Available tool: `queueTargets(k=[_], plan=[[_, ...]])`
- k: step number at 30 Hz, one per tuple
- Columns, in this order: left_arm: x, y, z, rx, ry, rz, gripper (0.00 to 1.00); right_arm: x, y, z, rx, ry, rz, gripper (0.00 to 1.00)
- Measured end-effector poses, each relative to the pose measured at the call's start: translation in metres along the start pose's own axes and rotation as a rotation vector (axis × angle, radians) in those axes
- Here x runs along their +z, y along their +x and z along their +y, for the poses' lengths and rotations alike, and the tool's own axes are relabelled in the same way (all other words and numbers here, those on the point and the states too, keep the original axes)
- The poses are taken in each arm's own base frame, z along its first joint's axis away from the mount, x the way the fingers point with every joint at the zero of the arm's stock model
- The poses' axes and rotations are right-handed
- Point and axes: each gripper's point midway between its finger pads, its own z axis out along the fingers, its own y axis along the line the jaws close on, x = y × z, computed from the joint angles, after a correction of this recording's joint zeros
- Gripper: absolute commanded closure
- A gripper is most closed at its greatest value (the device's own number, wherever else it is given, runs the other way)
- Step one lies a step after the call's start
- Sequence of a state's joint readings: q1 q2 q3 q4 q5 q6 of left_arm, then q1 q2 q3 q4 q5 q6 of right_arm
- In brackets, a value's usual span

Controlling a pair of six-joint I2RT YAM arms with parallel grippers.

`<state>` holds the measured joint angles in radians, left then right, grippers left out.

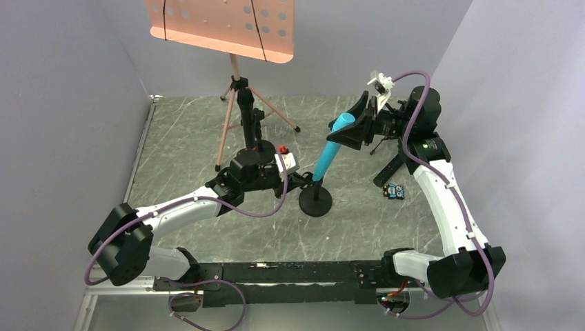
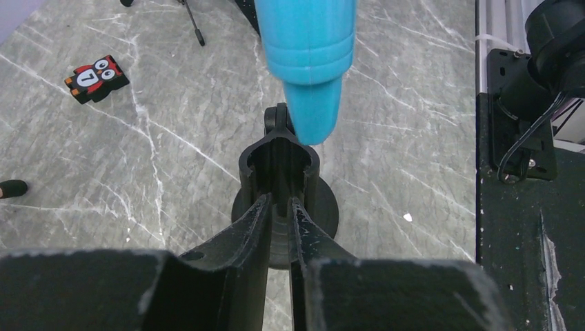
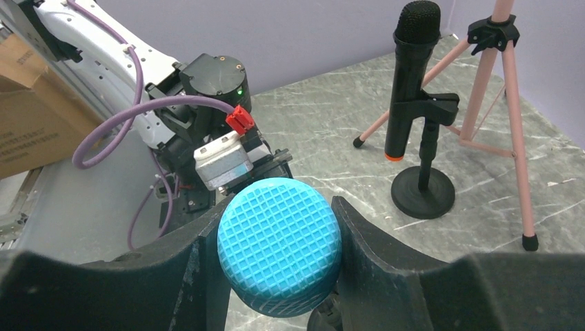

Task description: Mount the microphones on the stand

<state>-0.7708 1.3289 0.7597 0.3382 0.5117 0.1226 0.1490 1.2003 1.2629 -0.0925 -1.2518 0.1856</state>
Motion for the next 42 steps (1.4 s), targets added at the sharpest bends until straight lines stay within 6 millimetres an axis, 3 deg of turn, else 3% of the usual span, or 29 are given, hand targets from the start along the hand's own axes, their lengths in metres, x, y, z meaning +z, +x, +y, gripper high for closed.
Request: queueTargets(k=[18,31,39,42], plan=[[0.001,-0.004,-0.001,-0.049,-0.002,-0.019,0.64,0.009,0.007,-0.008,0.011,-0.001,-0.004,0.87],[0.001,-0.005,-0.005,-0.075,0.011,-0.033,0.62,0.015,0.043,-0.018,0.056,0.017,0.022,0.86],[0.001,-0.003,-0.005,-0.097,0.007,-0.045,0.61,0.014,0.055,-0.009,0.002,0.01,0.036,0.86],[0.0,-0.002,-0.005,-0.11,0.001,-0.045,0.54,0.014,0.06,-0.009,-0.004,0.009,0.048,0.86]])
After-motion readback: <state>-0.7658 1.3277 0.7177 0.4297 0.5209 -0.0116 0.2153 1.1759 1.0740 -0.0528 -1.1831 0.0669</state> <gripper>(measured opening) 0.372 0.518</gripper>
